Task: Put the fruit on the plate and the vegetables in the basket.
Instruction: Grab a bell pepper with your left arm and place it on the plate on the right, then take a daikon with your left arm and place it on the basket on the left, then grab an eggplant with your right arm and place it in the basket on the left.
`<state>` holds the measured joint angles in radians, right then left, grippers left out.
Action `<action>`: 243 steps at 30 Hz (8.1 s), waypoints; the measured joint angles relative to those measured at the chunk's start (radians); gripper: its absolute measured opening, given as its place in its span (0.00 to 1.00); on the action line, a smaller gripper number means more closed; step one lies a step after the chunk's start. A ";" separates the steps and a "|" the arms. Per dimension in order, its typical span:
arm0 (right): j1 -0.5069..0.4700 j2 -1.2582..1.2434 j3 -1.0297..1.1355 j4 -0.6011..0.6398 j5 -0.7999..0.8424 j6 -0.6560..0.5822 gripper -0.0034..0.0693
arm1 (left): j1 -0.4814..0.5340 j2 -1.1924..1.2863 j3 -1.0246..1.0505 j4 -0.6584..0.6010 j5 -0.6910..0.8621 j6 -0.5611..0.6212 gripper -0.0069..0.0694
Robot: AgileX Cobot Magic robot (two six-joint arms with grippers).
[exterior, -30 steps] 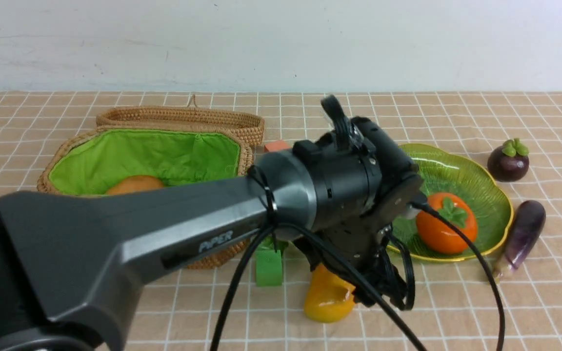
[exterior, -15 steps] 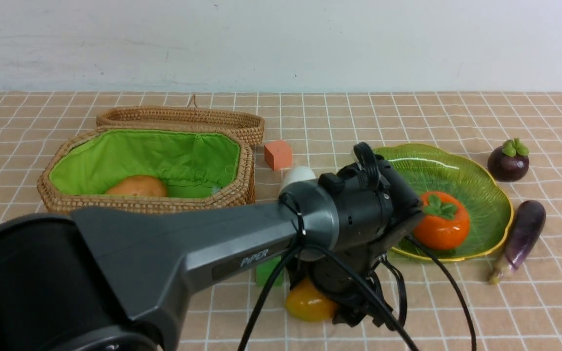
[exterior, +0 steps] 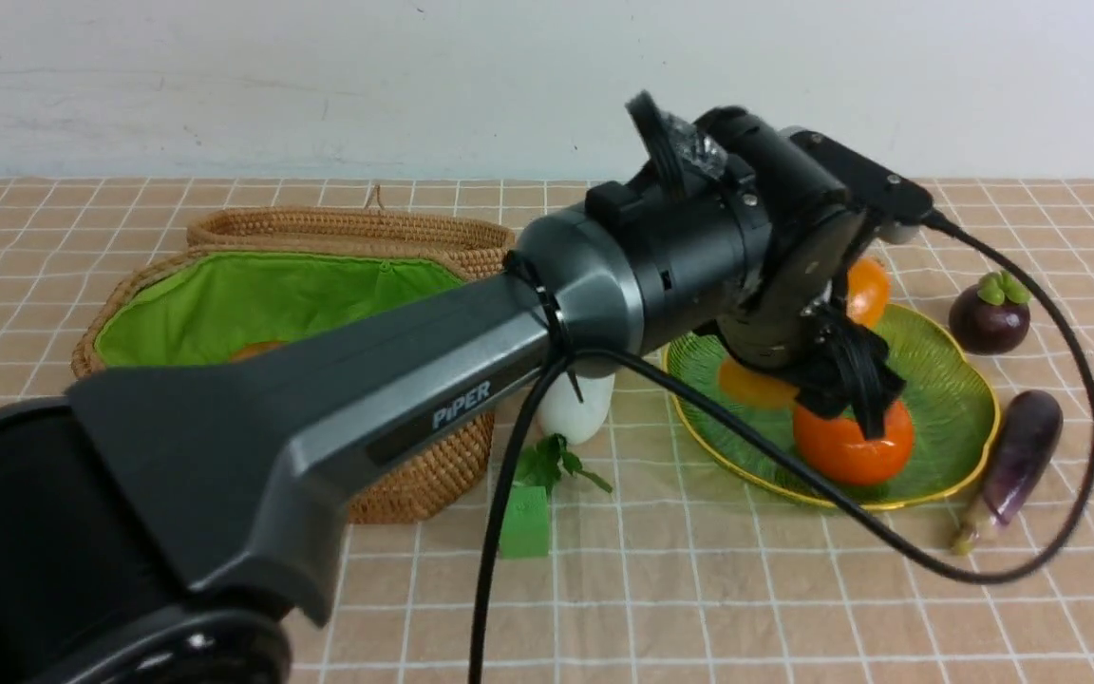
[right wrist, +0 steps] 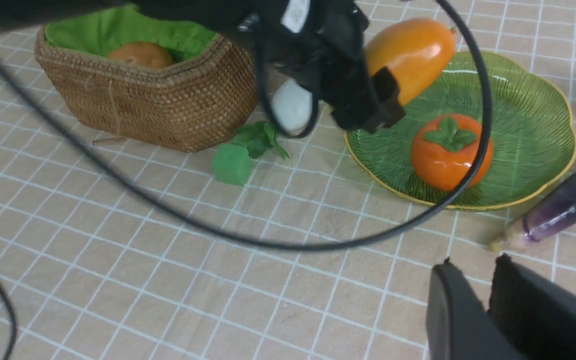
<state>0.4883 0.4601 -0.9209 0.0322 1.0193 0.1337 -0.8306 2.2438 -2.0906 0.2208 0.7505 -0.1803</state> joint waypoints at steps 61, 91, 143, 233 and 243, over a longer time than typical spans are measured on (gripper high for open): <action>0.000 0.000 0.000 0.042 0.022 -0.022 0.24 | 0.156 0.161 -0.036 0.235 0.177 -0.205 0.69; 0.000 0.000 0.000 0.042 0.014 -0.028 0.24 | 0.133 0.195 -0.146 0.141 0.338 -0.208 0.92; 0.000 0.001 0.000 0.098 -0.087 -0.105 0.24 | 0.414 -0.463 0.507 0.126 0.108 0.635 0.94; -0.686 1.513 -0.430 0.268 -0.343 -0.068 0.60 | 0.007 -1.860 1.566 -0.046 -0.322 -0.157 0.08; -0.693 1.536 -0.439 0.107 -0.223 -0.033 0.72 | 0.007 -1.860 1.566 -0.046 -0.323 -0.159 0.09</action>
<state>-0.2042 1.9964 -1.3604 0.1391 0.7963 0.1011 -0.8236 0.3833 -0.5251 0.1744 0.4273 -0.3396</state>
